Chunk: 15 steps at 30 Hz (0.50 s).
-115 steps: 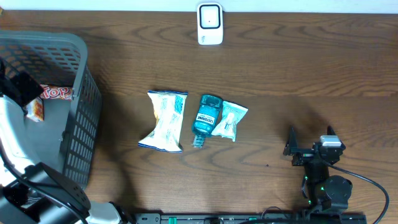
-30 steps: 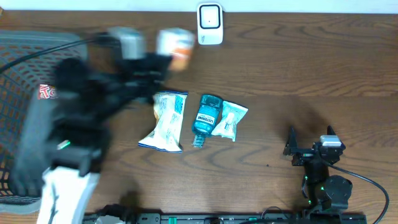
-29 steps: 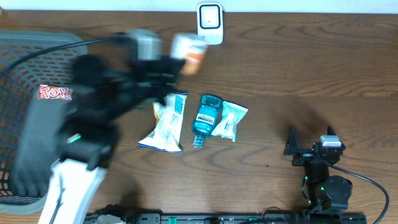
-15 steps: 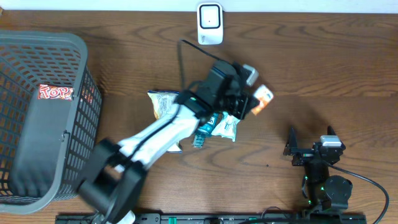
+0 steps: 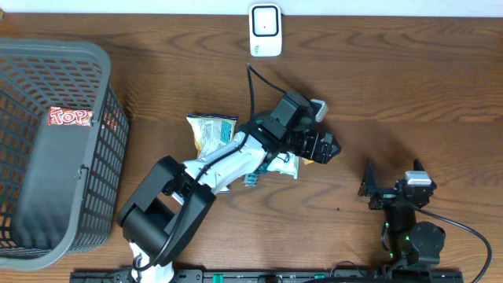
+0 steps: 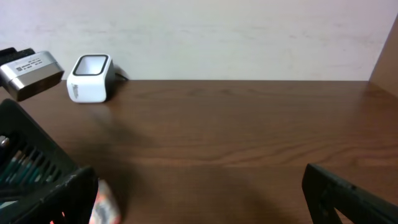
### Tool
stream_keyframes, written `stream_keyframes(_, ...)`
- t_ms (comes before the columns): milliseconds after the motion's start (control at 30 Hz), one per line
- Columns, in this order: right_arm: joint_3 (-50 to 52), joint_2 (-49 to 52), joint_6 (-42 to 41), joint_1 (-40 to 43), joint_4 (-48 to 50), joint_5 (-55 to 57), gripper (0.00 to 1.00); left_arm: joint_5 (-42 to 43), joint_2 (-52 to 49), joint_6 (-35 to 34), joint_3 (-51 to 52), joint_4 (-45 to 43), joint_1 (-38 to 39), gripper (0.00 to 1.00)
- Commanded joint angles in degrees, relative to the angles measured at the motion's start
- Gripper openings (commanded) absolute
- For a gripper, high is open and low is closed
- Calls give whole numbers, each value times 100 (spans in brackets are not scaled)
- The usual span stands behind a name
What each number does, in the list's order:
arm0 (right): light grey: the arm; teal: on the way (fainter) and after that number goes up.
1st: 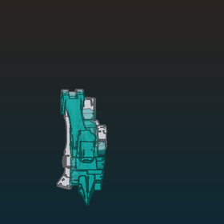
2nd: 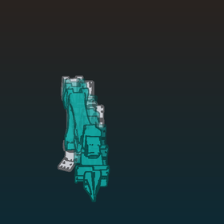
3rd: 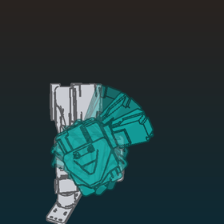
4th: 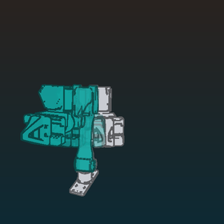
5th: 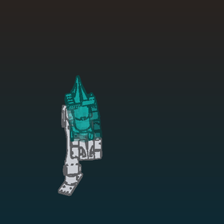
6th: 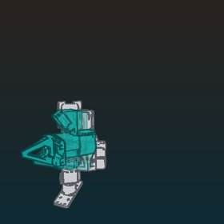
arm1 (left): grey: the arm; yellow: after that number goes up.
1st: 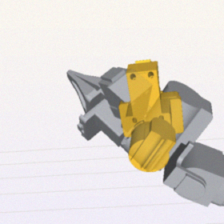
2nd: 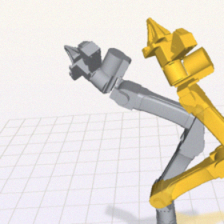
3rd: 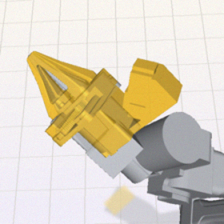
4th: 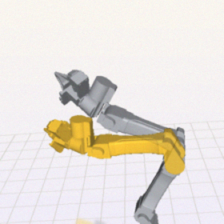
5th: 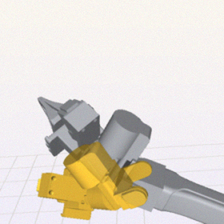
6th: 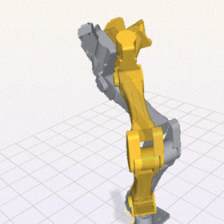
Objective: Scan the item barcode
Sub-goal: 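Carry the orange item right of the wipes and release it, then move the left gripper back over the basket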
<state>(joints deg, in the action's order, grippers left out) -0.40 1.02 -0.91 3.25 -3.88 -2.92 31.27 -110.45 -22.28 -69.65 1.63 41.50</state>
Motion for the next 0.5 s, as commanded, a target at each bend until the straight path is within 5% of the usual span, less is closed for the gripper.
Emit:
stream_keyframes(0, 9, -11, -76, 4, -24, 20, 99, -428, 581, 195, -153, 374, -280, 98)
stream_keyframes(200, 9, -11, -76, 4, -24, 20, 99, -1707, 1998, 463, -516, 1539, -990, 98)
stream_keyframes(467, 9, -11, -76, 4, -22, 20, 99, -2385, 3888, 323, -551, 1775, -2225, 98)
